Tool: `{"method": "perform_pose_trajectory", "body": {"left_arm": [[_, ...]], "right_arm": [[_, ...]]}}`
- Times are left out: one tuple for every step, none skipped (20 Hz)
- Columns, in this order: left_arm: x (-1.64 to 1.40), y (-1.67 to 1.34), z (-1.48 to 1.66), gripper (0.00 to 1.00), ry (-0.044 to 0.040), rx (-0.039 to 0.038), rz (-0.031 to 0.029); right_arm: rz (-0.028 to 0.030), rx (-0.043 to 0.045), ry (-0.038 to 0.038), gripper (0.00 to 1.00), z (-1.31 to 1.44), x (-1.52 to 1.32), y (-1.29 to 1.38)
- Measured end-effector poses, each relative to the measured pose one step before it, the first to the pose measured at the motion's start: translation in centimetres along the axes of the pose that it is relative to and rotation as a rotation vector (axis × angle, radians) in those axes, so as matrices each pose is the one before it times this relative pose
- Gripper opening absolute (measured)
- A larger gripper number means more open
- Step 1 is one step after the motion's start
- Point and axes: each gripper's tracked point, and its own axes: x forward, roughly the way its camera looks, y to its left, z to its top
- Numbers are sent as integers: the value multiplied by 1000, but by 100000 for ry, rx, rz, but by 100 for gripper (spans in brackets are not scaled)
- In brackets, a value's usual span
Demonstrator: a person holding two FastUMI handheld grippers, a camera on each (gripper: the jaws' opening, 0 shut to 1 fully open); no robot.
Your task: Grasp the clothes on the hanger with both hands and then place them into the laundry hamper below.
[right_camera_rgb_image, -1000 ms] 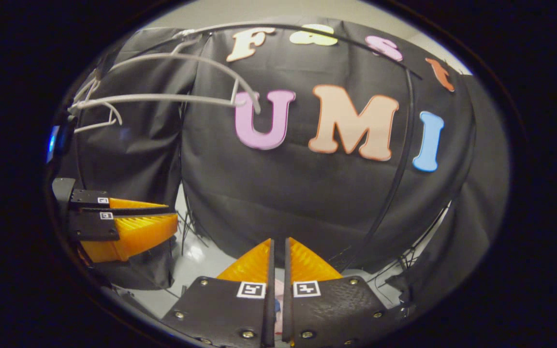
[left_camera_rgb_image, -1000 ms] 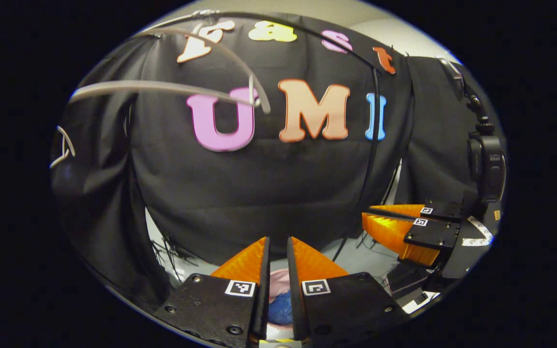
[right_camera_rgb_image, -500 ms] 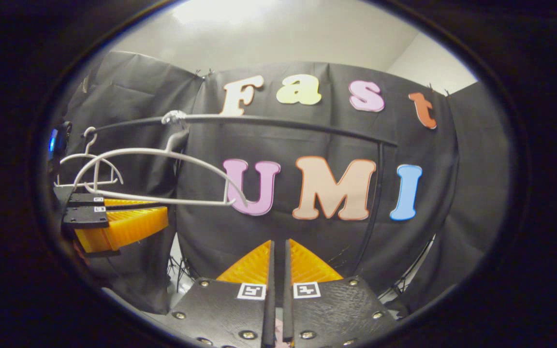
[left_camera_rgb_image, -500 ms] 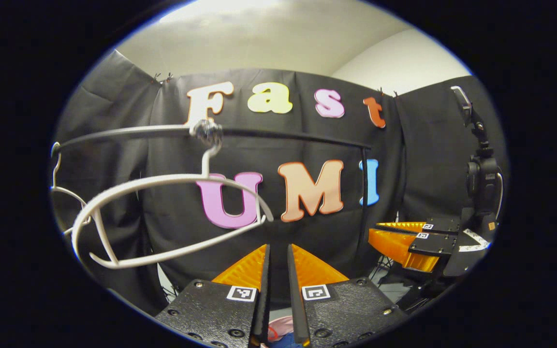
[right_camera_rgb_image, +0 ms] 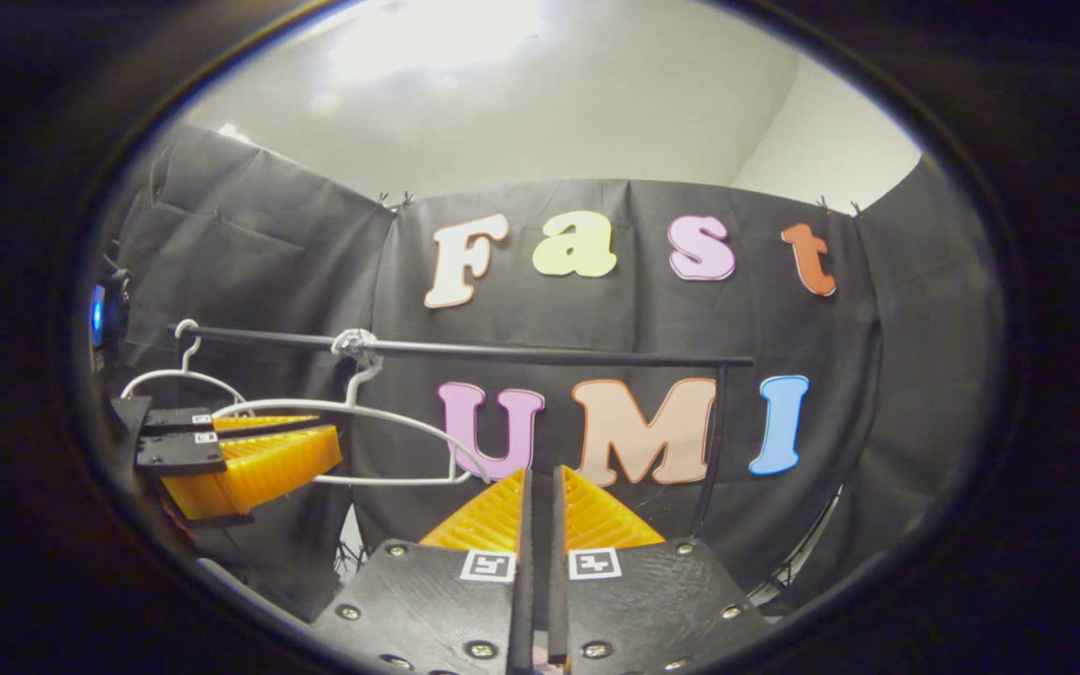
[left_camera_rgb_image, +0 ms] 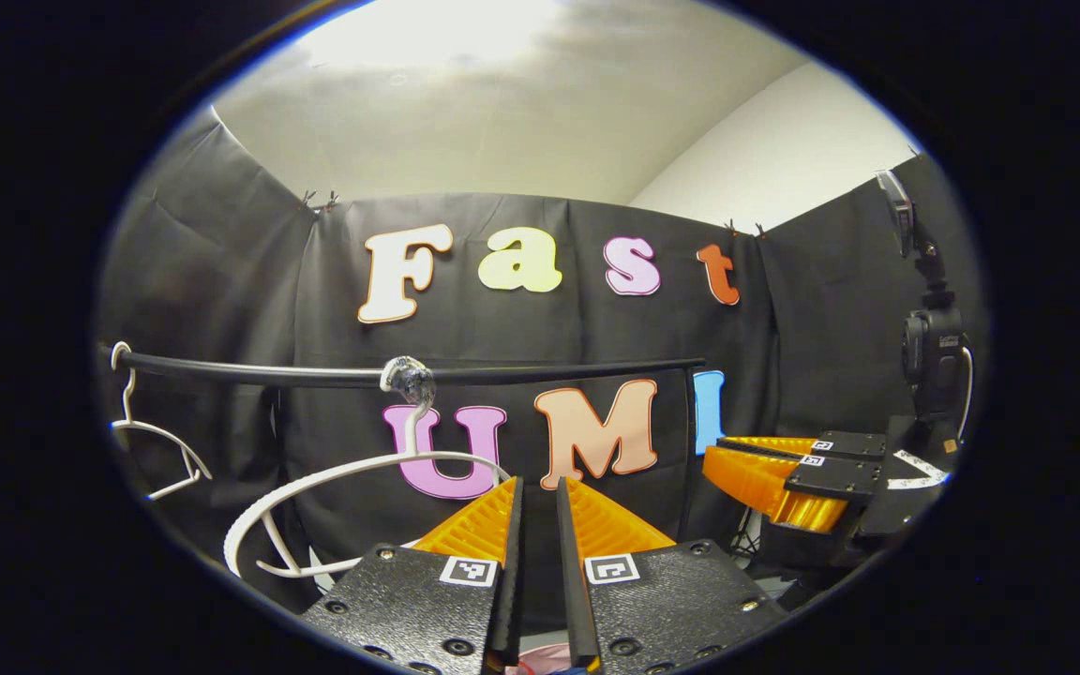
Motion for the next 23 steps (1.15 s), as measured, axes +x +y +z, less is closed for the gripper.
{"method": "perform_pose_trajectory", "body": {"left_arm": [[133, -185, 23, 27, -99, -132, -82], [-22, -181, 64, 33, 112, 98, -399], [68, 102, -66, 37, -278, 322, 562], [-149, -90, 152, 44, -654, -9, 44], [113, 14, 205, 51, -731, -185, 281], [114, 13, 154, 58, -546, -278, 91], [-68, -38, 160, 63, 28, -247, 14], [-82, 57, -7, 66, -111, -235, 107], [94, 131, -82, 75, 2, -106, 378], [13, 267, 4, 83, -29, -157, 609], [80, 201, -83, 92, 232, -10, 935], [115, 124, -249, 100, 420, -305, 266], [47, -6, -90, 100, 172, -389, 370], [5, 63, -38, 97, 48, -297, 331], [68, 58, 18, 100, -192, -80, 343], [-18, 45, 13, 97, 1, 226, 229], [-85, 91, -3, 97, -155, 462, 357], [-17, 42, 105, 100, -117, 475, 262], [74, -18, 62, 98, -161, 220, 168], [43, -98, 88, 98, -70, -49, -136], [2, -115, -25, 100, -192, -260, -85], [47, -117, 1, 100, -24, -299, -145], [63, -84, -38, 100, -44, -313, -88]], "right_arm": [[-295, 218, -1040, 6, 390, -84, -99], [127, -3, -358, 6, 269, -246, 23], [-305, 77, -253, 7, -13, -63, -23], [-47, 507, -372, 10, 202, 46, 54], [-89, 585, -437, 11, 135, -229, -31], [-401, 415, -145, 21, -5, 63, -112], [-241, 402, 247, 24, -40, 27, -108], [-81, 173, -146, 27, -88, -118, -34], [-141, 32, 185, 37, -39, -29, 16], [-10, 31, 71, 46, 15, -42, -32], [124, -31, -203, 55, -69, 204, 11], [-88, -4, 158, 64, -118, -99, -75], [-181, 25, 298, 72, -124, 64, -18], [-233, 38, 149, 87, -55, -24, -90], [-181, 236, 69, 89, -21, -25, -22], [-248, 258, 23, 91, -18, 48, -46], [-193, 163, -28, 95, -16, -61, -66], [-221, 9, 193, 96, -18, 30, -42], [-146, -54, -76, 93, -7, -57, -74], [-196, -48, -60, 93, 24, 0, -63], [-113, -126, -229, 93, 64, -26, -76], [-209, -223, -146, 96, 39, 8, -79], [-303, -278, -180, 96, 99, -96, -190]]}}
